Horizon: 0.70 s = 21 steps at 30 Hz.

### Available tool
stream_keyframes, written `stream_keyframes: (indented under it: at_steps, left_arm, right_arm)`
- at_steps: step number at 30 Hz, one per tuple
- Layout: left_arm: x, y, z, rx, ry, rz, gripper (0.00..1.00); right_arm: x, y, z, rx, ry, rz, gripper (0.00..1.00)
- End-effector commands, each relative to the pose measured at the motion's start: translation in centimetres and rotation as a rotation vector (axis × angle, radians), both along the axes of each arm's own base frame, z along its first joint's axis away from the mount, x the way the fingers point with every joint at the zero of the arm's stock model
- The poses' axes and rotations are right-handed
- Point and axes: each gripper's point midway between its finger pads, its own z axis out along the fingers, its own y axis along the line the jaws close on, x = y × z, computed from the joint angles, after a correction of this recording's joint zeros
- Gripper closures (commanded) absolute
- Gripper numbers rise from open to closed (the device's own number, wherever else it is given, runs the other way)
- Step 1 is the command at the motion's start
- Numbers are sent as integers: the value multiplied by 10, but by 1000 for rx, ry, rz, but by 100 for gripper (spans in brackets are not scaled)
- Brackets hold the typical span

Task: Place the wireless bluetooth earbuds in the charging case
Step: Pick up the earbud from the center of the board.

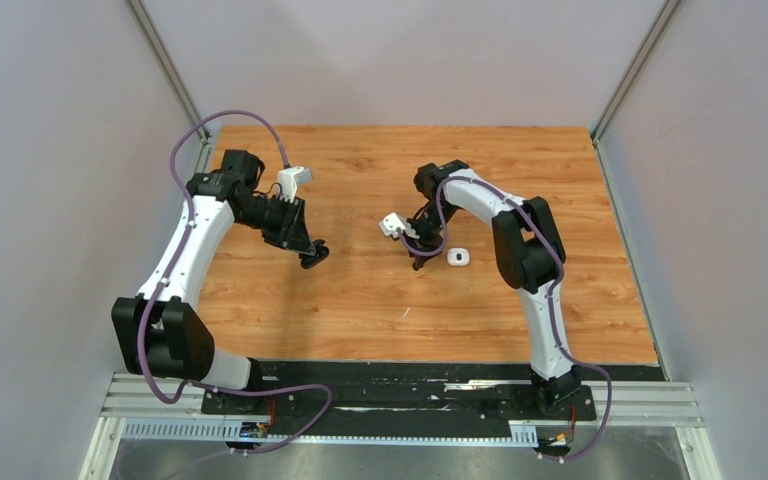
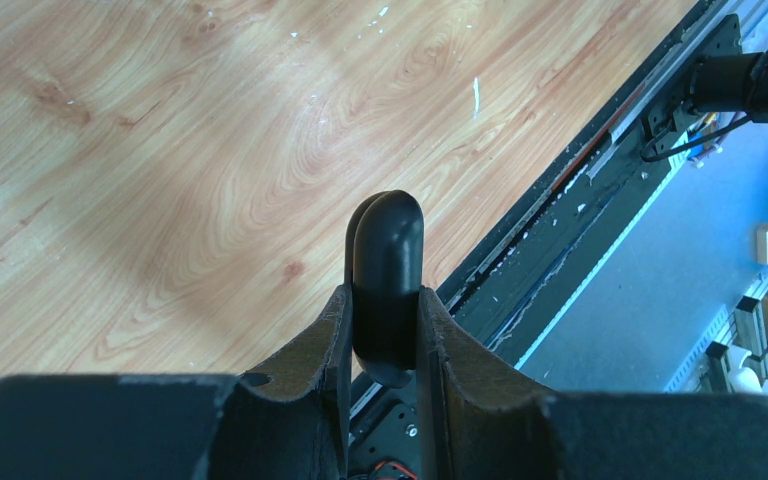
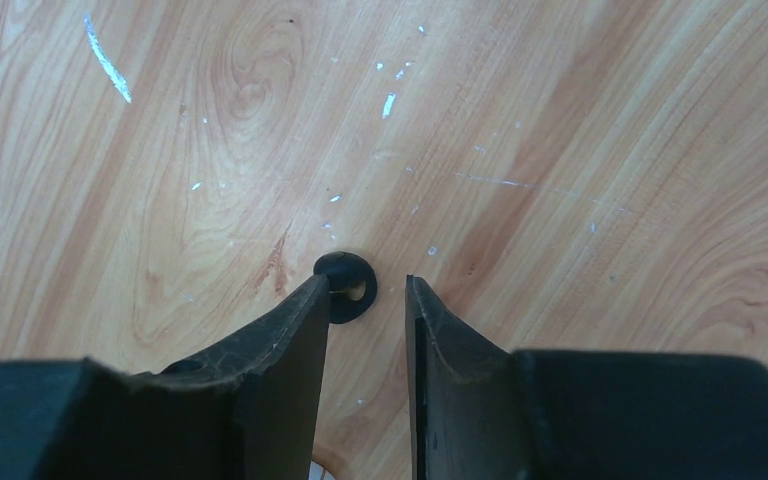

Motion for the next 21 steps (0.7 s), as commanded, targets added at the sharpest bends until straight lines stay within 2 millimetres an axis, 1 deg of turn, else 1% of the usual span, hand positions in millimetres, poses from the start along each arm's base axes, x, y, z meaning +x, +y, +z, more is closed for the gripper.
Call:
stream_keyframes:
  at_steps: [1, 4, 11, 15, 21]
  left_arm:
    - [2, -2, 3, -25, -8, -2, 100]
    - [2, -2, 2, -26, -6, -2, 100]
    - [3, -3, 1, -27, -3, -3, 100]
    - [4, -3, 1, -28, -1, -1, 100]
    - [5, -3, 0, -28, 4, 0, 100]
  right_arm:
    - [4, 13, 6, 39, 31, -43, 67]
    - [2, 13, 5, 38, 39, -43, 66]
    - [-7, 4, -3, 10, 35, -27, 64]
    - [-8, 4, -3, 15, 33, -30, 64]
    - [-5, 7, 0, 22, 35, -46, 71]
